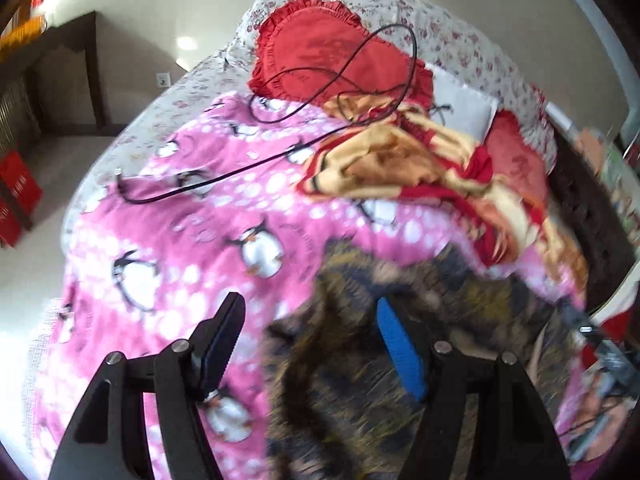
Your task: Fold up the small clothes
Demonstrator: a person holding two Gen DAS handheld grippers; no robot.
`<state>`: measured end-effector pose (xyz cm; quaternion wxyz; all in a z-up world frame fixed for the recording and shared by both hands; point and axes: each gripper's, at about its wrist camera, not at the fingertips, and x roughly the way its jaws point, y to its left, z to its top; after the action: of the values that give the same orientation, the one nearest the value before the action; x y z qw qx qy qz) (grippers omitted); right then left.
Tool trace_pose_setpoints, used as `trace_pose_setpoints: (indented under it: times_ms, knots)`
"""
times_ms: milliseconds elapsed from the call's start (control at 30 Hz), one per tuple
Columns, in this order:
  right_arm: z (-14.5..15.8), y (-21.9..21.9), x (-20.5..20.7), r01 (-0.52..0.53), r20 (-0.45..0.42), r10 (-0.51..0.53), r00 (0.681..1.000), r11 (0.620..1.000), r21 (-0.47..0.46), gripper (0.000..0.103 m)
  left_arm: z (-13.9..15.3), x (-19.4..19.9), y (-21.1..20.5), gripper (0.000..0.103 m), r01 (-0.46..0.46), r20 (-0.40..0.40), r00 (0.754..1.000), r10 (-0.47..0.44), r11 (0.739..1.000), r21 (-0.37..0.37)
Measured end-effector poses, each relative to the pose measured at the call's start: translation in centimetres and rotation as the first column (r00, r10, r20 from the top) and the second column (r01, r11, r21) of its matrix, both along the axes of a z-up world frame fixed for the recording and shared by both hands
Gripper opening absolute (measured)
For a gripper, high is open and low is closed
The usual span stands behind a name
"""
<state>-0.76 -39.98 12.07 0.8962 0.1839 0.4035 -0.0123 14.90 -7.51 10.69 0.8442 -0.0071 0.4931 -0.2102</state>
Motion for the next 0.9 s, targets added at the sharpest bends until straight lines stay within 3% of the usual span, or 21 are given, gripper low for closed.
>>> trace_pose_setpoints:
  times_ms: [100,167,267,367,467,533,600,700,800,900]
  knots:
    - [0.7,2.3,-0.8,-0.133,-0.043,0.132,0.990,0.991,-0.014,0.027,-0.5,-2.4,0.7,0.072,0.049,-0.020,0.999,-0.049,0.999,-0.012]
    - [-0.5,4.7,-0.5,-0.251,-0.136,0.250,0.959,0.968,0.008,0.027,-0.9,-4.0,0.3,0.072,0.087,-0.015,0.996,-0.087,0.996,0.005]
    - [-2.7,7.0,-0.6,-0.329,-0.210,0.327,0.921,0.944,0.027,0.027,-1.6,-6.2,-0.6,0.072,0.143,-0.010,0.990,-0.142,0.989,0.035]
    - [-4.6,7.2,1.6,-0.265,-0.242,0.251,0.937,0.964,-0.029,0.027,-2.8,-6.8,-2.1,0.072,0.177,-0.029,0.984,-0.175,0.982,0.069]
    - [-4.0,5.3,4.5,-0.114,-0.116,0.114,0.987,0.993,0.008,0.027,-3.4,-6.5,-2.8,0.072,0.155,-0.044,0.987,-0.153,0.986,0.061]
    - [-3.6,3.9,6.3,0.014,-0.070,-0.020,0.997,0.997,-0.073,0.027,-3.4,-6.2,-2.7,0.072,0.136,-0.052,0.990,-0.133,0.990,0.046]
    - [-3.8,2.0,6.8,0.050,-0.112,-0.050,0.993,0.999,0.001,0.027,-3.2,-6.1,-2.3,0.072,0.118,-0.054,0.992,-0.116,0.992,0.039]
    - [-2.2,0.2,3.8,0.047,-0.065,-0.043,0.997,0.997,0.062,0.027,-2.9,-5.9,-1.6,0.073,0.127,-0.046,0.991,-0.126,0.992,0.025]
    - [-0.4,-0.4,-0.3,-0.048,-0.020,0.050,0.999,0.993,0.104,0.027,-3.4,-5.6,-1.5,0.074,0.125,-0.053,0.991,-0.123,0.992,0.026]
    - [-0.5,0.6,-1.2,-0.079,-0.040,0.083,0.996,0.993,0.091,0.027,-4.2,-5.5,-2.1,0.074,0.109,-0.073,0.992,-0.106,0.994,0.030]
